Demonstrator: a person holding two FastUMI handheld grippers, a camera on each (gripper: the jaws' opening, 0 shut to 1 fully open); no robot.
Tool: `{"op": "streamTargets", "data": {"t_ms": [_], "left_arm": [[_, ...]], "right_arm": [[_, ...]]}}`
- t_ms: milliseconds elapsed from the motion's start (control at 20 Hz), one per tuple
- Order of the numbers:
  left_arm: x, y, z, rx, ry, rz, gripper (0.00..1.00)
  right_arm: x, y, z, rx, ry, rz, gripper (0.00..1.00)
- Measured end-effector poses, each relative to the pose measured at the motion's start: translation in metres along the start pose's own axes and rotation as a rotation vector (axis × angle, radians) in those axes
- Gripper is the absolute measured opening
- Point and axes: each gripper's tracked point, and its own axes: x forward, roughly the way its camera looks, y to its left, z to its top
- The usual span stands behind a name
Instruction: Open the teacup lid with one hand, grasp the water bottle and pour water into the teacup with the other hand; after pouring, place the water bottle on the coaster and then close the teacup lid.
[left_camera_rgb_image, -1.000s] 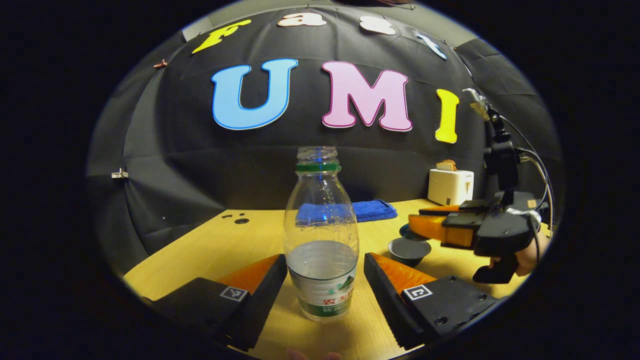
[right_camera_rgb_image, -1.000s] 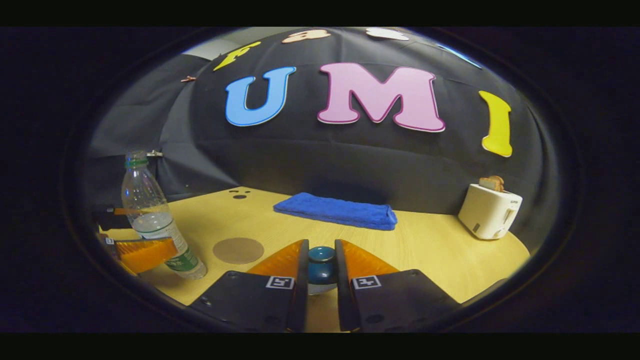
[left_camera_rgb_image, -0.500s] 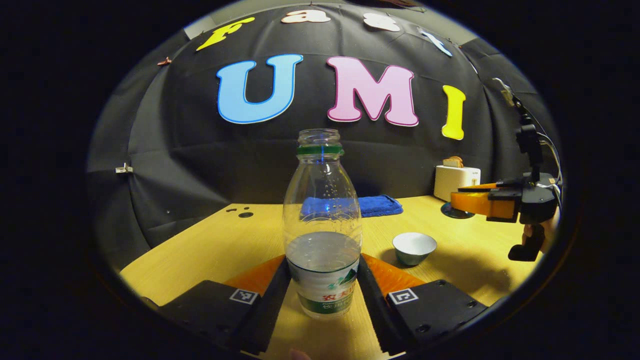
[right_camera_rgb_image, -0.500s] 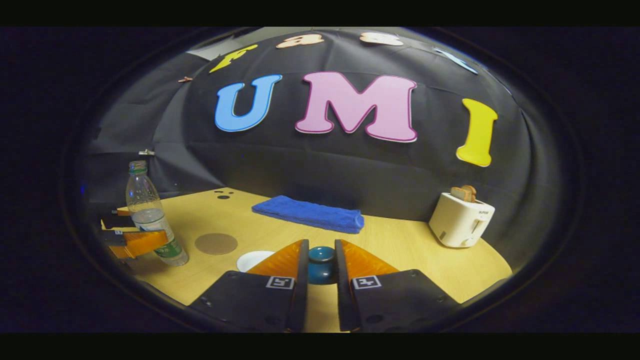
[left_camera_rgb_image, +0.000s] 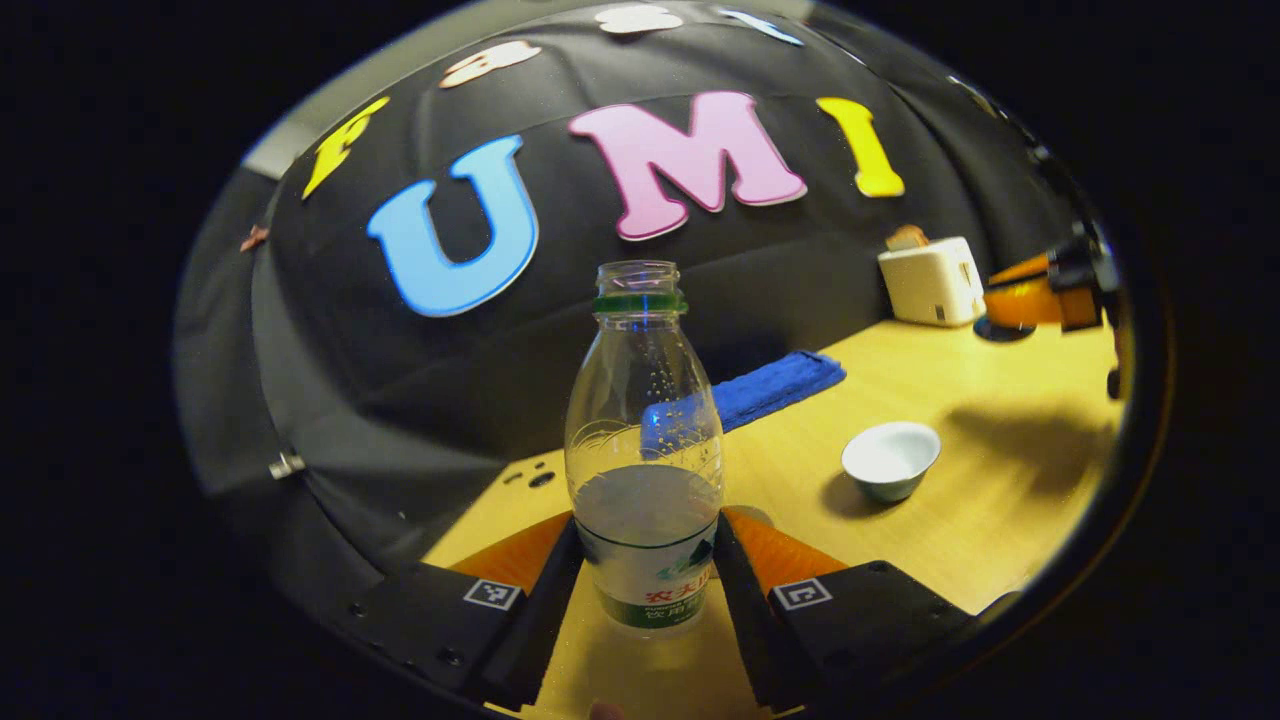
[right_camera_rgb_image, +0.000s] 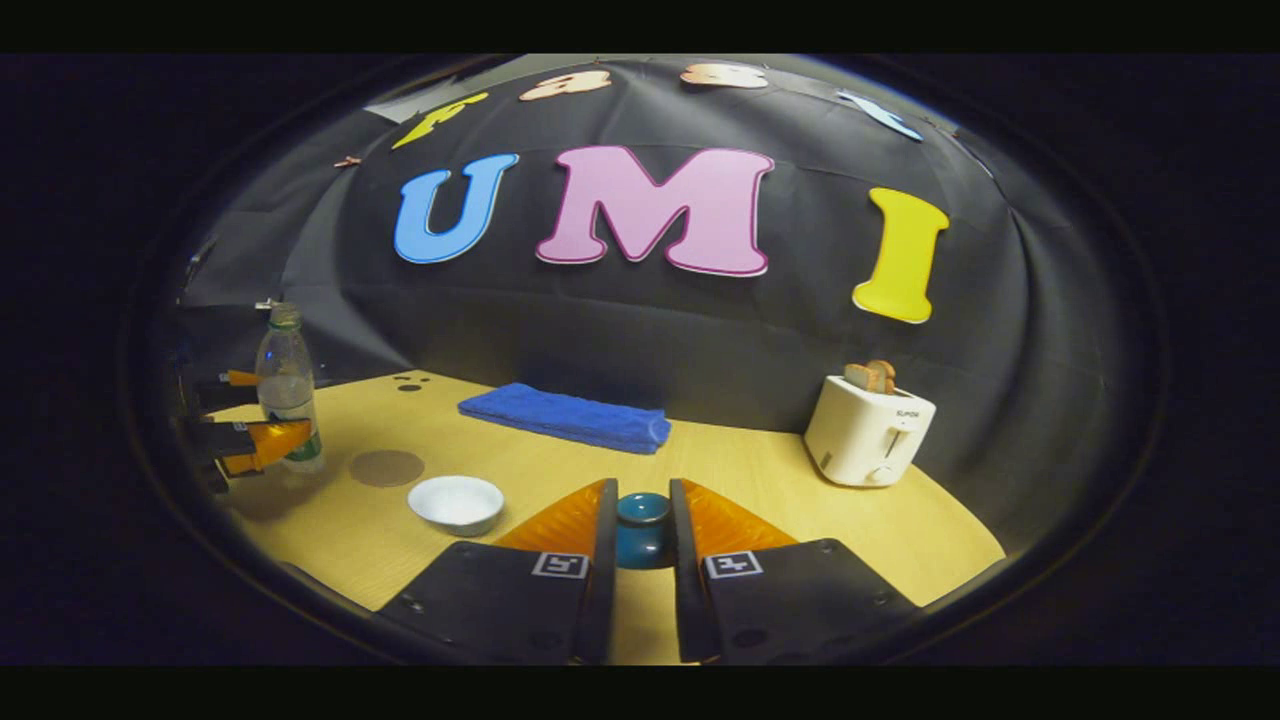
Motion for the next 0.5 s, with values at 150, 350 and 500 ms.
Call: {"op": "streamTargets", "data": {"t_ms": [150,350,500], "left_arm": [[0.016,-0.006,0.008,0.214,0.008,0.001,0.76],[0.028,-0.018,0.007,0.399,0.036,-0.015,0.76],[0.04,-0.023,0.002,0.511,0.058,-0.034,0.76]], "right_arm": [[-0.005,-0.018,-0.007,0.004,0.005,-0.011,0.28],[-0.014,-0.04,-0.009,0.011,-0.003,-0.027,0.28],[-0.016,-0.05,-0.014,0.01,-0.001,-0.032,0.28]]}}
